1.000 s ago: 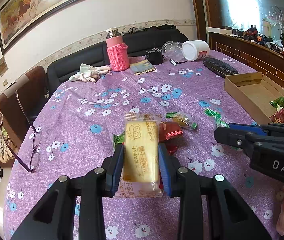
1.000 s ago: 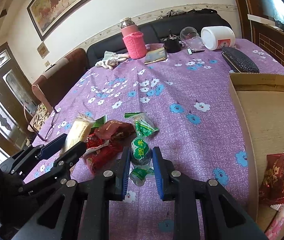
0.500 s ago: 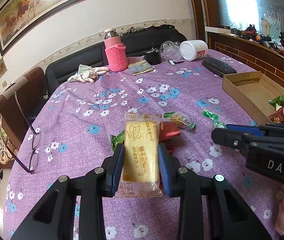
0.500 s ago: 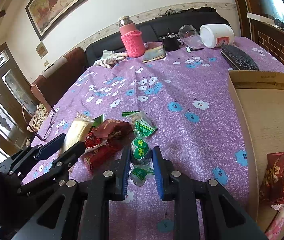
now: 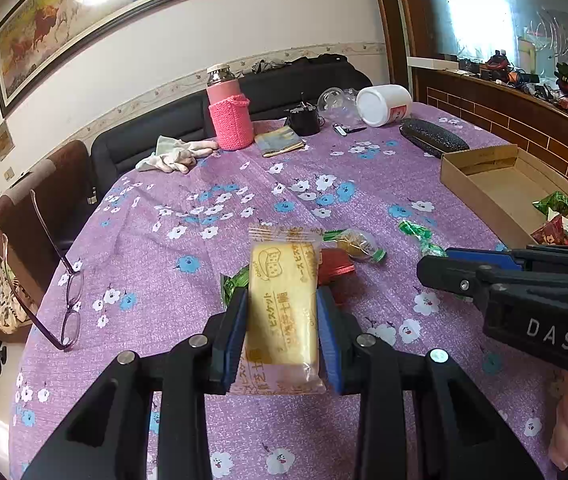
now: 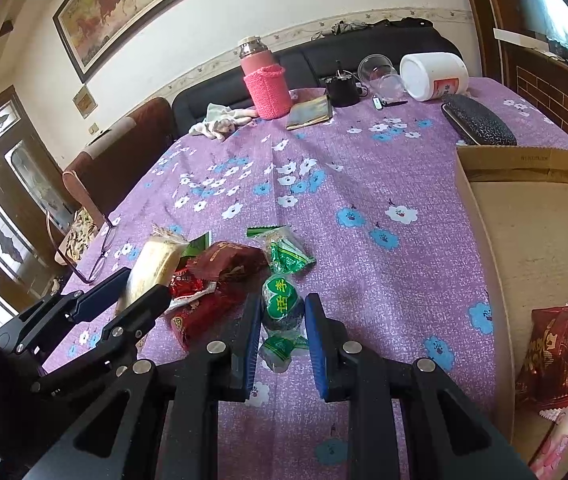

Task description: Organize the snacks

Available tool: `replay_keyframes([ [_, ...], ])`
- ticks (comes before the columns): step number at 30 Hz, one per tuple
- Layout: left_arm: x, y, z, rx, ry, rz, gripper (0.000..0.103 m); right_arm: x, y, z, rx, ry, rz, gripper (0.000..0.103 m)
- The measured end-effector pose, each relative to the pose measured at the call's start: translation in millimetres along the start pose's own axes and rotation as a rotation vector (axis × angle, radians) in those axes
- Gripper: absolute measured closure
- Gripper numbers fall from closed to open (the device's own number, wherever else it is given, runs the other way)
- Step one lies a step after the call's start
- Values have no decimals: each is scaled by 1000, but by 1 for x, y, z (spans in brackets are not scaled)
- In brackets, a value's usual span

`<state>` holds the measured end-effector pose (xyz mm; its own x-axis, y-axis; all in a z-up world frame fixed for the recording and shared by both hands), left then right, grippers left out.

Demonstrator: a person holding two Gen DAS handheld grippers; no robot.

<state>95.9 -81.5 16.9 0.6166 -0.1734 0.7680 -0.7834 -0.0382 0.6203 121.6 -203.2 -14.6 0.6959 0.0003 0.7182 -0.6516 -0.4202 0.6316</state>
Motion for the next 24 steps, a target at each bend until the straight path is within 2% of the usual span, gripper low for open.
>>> replay_keyframes([
  [19, -2, 8, 6, 30, -27, 34, 70, 0, 1, 2, -8, -8, 3, 79],
  [22, -1, 7, 5, 18, -23, 26, 70, 0, 1, 2, -9, -11, 5, 79],
  [24, 0, 5, 2, -22, -4, 1, 70, 0, 2, 3, -10, -15, 7, 79],
])
Point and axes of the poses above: each gripper's, at about its wrist camera, not at the fingertips, and y roughly against the way its jaws point, z to its right, x to its top, the point moved 2 cm from there along -y, roughly the way its jaws point, and after that the axes turned 3 degrees about y, right-handed, at the moved point
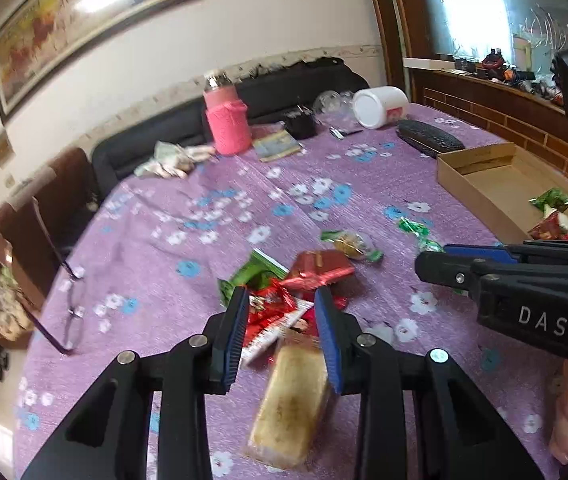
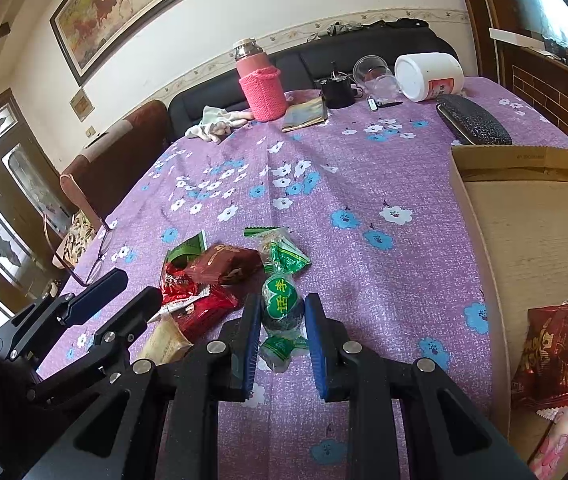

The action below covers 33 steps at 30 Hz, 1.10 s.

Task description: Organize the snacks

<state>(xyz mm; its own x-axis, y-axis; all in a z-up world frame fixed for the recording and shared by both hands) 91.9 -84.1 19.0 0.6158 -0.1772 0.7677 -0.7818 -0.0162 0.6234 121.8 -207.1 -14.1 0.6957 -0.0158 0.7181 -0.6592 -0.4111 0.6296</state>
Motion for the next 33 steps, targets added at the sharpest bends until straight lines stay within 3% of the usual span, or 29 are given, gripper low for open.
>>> replay_keyframes([
  [4, 3, -8, -22, -145, 105, -90, 70, 0, 0, 4, -5, -14, 0, 79],
  [7, 2, -17, -46, -312, 232, -181, 70, 2, 2, 8, -5, -29, 4, 79],
  [9, 0, -23, -55, -364, 297, -215, 70, 3, 4, 9, -4, -33, 11, 79],
  [13, -2, -25, -48, -346, 259, -227, 67, 4, 6, 9, 2, -36, 15, 79],
  [15, -3, -22, -39, -352, 220, -231, 45, 4, 7, 9, 3, -35, 17, 79],
  [17, -3, -18, -30, -326, 155, -219, 42, 5, 7, 9, 5, -36, 19, 79],
  [19, -6, -16, -24, -281, 83, -229, 30, 5, 8, 9, 5, -37, 22, 79],
  [23, -12, -20, -27, -218, 19, -272, 27, 5, 8, 9, 5, -38, 19, 79],
  [25, -18, -27, -29, -210, 12, -316, 35, 5, 8, 9, 5, -38, 19, 79],
  [26, -22, -31, -27, -220, 1, -351, 56, 5, 7, 9, 6, -37, 19, 79],
  [27, -26, -34, -25, -226, -9, -378, 68, 5, 8, 9, 6, -37, 20, 79],
  [30, -30, -32, -16, -219, -57, -387, 67, 5, 8, 9, 6, -38, 20, 79],
  [33, -30, -31, -17, -223, -39, -385, 71, 5, 8, 9, 6, -39, 22, 79],
])
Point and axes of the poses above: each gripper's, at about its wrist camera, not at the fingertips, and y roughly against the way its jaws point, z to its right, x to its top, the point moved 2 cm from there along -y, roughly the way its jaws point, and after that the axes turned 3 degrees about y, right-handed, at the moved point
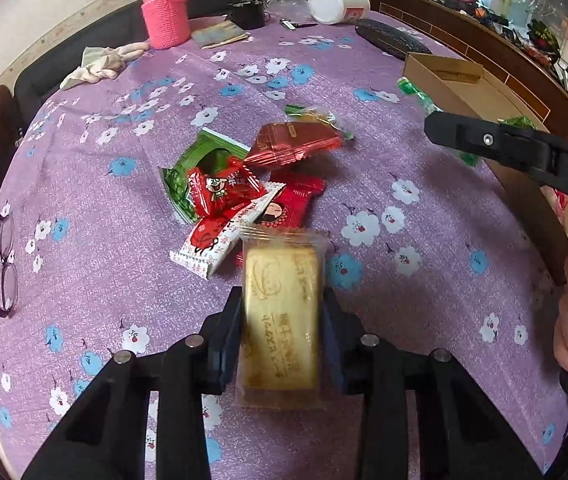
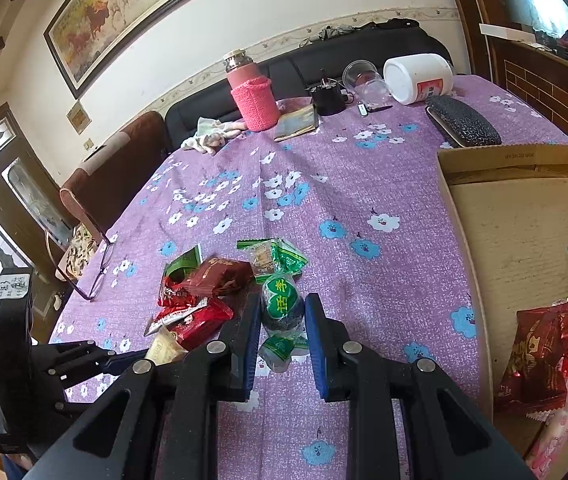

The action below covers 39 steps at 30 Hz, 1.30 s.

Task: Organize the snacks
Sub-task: 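Carry the biscuit packet and green candy toward the tray with both tools, then lower the biscuit packet and green candy into the tray and open both tools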

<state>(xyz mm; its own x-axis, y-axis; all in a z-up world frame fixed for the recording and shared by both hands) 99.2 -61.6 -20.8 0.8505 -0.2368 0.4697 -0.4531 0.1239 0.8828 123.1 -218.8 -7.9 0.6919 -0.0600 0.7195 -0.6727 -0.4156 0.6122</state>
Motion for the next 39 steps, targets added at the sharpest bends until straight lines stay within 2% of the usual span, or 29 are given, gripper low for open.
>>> replay_keyframes([
  [10, 10, 17, 10, -77, 35, 110, 71, 4, 7, 5, -8, -15, 26, 79],
  [16, 15, 23, 21, -86, 48, 173, 71, 12, 18, 19, -30, -64, 58, 79],
  [22, 18, 17, 34, -115, 42, 168, 71, 24, 33, 47, -72, -138, 88, 80],
  [26, 24, 20, 46, -134, 60, 155, 71, 29, 42, 79, -90, -236, 99, 80],
  [30, 40, 29, 73, -136, 28, 164, 71, 30, 49, 114, -106, -348, 100, 80],
  [36, 76, 26, 150, -217, -40, 173, 71, 27, 63, 158, -140, -491, 100, 80],
  [39, 89, 15, 181, -274, -32, 169, 71, 25, 71, 181, -152, -552, 110, 80],
])
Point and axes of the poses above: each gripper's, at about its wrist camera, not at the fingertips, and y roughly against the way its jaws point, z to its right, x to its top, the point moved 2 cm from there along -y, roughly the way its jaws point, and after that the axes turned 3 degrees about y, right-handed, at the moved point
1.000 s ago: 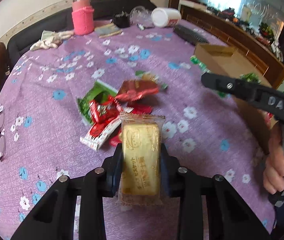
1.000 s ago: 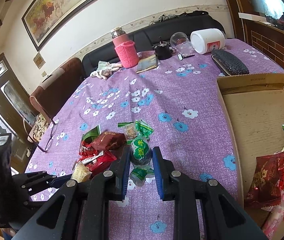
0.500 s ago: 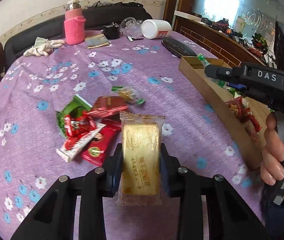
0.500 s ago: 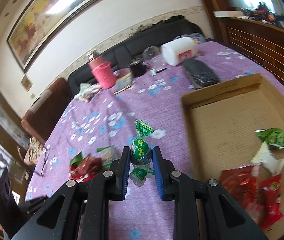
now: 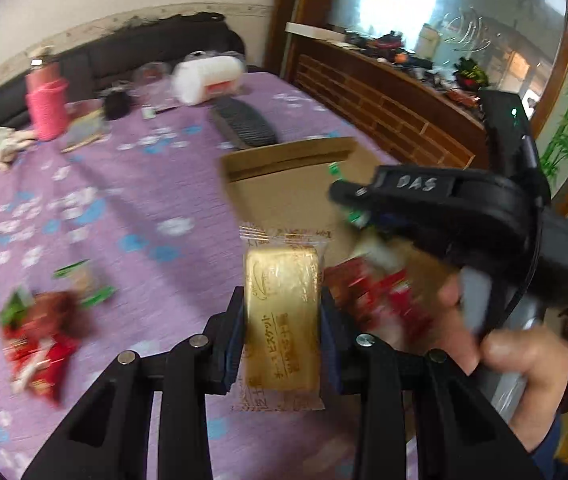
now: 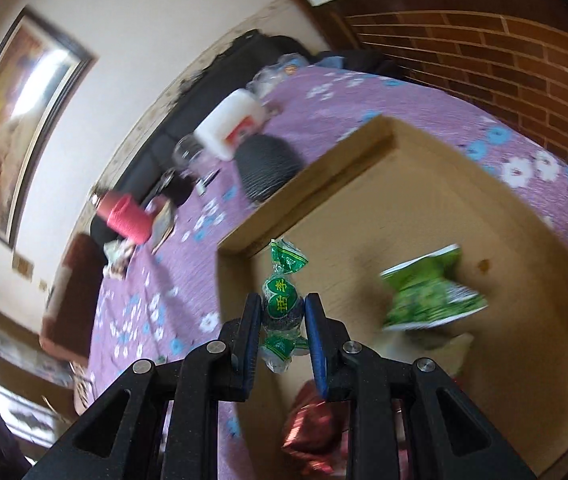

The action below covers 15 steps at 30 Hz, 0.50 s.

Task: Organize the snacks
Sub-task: 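Lower the biscuit packet and green candy into the tray and open both tools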

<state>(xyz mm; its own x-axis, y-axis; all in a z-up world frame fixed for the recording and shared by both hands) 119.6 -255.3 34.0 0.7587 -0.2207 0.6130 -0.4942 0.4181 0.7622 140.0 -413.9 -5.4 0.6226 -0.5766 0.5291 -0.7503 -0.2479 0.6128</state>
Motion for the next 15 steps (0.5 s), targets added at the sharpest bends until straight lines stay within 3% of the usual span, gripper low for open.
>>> replay_keyframes([
  [8, 2, -48, 27, -16, -7, -29, 71, 13, -2, 32, -55, -77, -28, 80],
  [15, -9, -48, 25, -34, -26, -6, 70, 10, -6, 24, -102, -36, -33, 79],
])
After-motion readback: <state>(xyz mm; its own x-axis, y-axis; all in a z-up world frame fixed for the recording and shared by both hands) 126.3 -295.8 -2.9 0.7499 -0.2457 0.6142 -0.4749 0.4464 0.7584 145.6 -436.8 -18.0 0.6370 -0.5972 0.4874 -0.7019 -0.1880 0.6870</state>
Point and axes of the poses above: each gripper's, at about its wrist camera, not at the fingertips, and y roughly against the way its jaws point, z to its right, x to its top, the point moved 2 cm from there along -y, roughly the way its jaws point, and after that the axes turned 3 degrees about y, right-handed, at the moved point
